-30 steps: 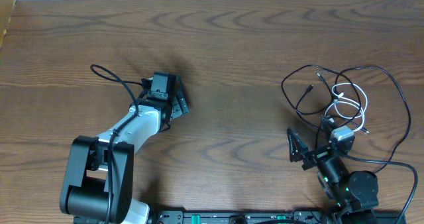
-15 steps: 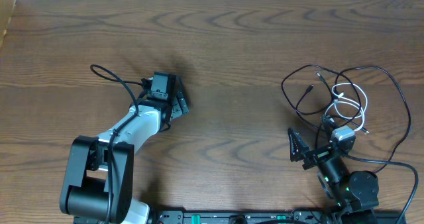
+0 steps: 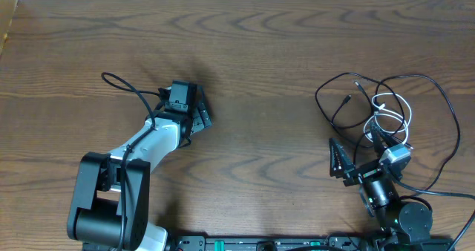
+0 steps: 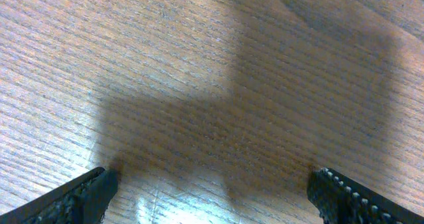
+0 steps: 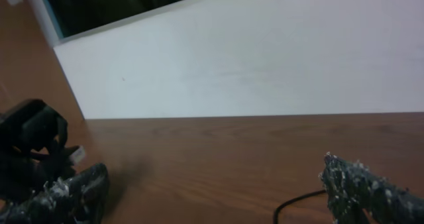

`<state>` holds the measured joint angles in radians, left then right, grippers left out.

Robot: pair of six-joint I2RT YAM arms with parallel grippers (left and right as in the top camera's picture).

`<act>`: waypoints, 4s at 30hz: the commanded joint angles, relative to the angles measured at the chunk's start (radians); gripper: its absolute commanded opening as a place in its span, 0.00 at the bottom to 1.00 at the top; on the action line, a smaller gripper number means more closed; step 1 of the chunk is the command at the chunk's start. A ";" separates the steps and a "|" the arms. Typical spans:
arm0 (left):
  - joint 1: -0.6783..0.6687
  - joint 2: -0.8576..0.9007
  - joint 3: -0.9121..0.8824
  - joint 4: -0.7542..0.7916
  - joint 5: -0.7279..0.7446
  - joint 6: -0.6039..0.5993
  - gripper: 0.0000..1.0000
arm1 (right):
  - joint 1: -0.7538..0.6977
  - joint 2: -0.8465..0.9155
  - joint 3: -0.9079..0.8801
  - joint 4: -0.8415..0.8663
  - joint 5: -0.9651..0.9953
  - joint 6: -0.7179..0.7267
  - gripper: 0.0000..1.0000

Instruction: Untangle cables

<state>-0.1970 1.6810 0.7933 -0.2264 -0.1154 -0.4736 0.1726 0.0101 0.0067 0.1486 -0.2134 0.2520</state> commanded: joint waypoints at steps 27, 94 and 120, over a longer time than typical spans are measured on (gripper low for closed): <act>0.008 0.053 -0.044 -0.015 0.062 -0.021 0.98 | -0.010 -0.006 -0.002 -0.206 0.000 -0.006 0.99; 0.008 0.053 -0.044 -0.015 0.062 -0.021 0.98 | -0.010 -0.006 -0.002 -0.206 0.005 -0.280 0.99; 0.008 0.053 -0.044 -0.015 0.062 -0.021 0.98 | -0.010 -0.006 -0.002 -0.208 0.027 -0.362 0.99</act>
<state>-0.1970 1.6810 0.7933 -0.2264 -0.1154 -0.4736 0.1722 0.0120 0.0063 -0.0532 -0.2016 -0.0940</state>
